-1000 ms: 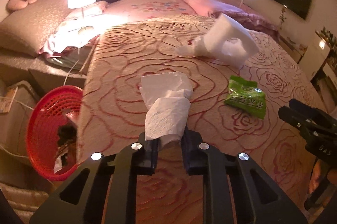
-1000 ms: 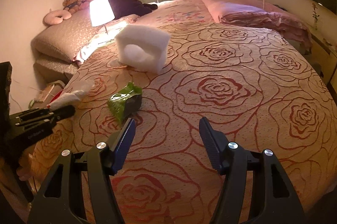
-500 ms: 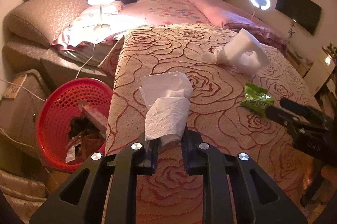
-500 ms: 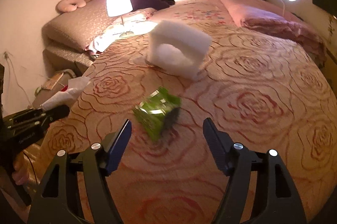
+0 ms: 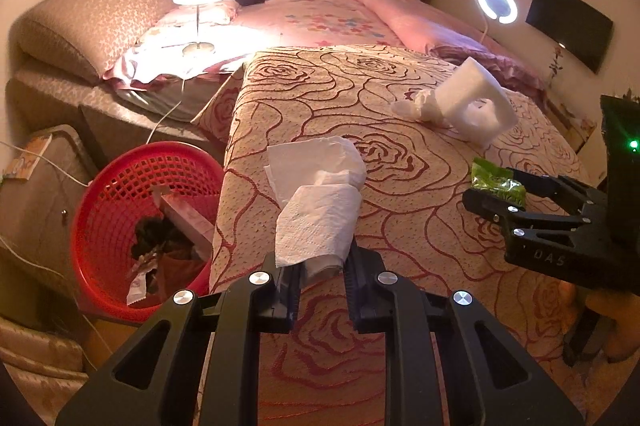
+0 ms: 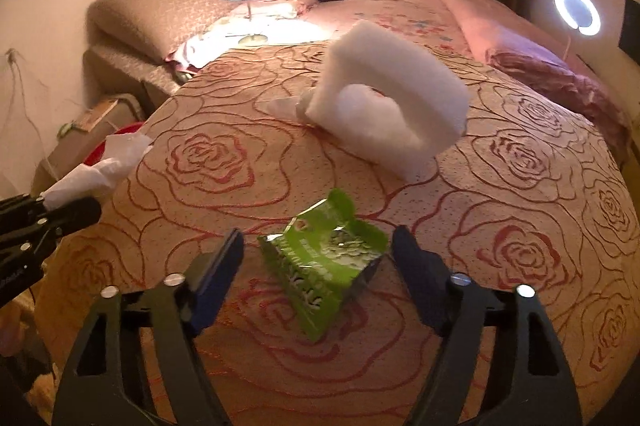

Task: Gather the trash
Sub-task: 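Grasp the green snack packet with the right tool while the left tool holds the tissues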

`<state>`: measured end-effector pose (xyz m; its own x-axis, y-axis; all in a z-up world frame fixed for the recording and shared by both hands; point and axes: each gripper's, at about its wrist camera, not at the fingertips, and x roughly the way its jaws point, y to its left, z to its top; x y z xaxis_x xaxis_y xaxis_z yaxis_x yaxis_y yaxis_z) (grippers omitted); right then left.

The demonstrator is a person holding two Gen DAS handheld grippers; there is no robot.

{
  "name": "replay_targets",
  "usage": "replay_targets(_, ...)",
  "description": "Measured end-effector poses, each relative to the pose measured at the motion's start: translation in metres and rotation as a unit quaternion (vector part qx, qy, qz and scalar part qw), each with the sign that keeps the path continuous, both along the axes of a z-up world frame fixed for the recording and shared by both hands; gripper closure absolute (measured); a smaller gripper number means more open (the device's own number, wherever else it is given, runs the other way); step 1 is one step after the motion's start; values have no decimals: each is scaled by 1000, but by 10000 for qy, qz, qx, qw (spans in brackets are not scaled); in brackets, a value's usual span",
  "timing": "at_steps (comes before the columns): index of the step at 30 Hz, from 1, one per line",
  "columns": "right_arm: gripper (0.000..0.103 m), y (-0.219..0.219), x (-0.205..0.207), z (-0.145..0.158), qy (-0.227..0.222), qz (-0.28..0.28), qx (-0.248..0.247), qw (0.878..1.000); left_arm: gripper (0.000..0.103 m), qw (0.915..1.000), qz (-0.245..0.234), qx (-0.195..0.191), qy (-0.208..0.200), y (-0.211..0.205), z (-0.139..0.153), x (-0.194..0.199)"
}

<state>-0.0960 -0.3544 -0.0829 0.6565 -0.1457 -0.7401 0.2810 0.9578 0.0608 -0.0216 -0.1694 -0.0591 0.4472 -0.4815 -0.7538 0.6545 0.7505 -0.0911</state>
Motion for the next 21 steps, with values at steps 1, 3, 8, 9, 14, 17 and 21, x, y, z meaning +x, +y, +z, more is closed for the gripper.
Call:
replay_targets(1,45,1,0,0,9,47,0,10000,86,10000,-2,1,-4,0,0,0)
replay_targets(3,48,3,0,-1,15,89,-13,10000,86,10000,-1,1,-11,0,0,0)
replay_targets(8,56,6,-1,1,-36,154,-51,9999,86,10000,36,-9,-3,2,0,1)
replay_targets(9,57,6,-2,1,-50,153,-52,9999,86,10000,40,-11,-2,3,0,1)
replay_targets(14,60,8,-8,0,-117,110,49,9999,86,10000,58,-14,-14,5,1,-1)
replay_targets(17,63,8,-10,2,-144,98,64,9998,86,10000,67,-23,-21,6,2,0)
replay_targets(21,65,7,-13,6,-186,93,173,9996,86,9999,92,-40,-40,9,4,0)
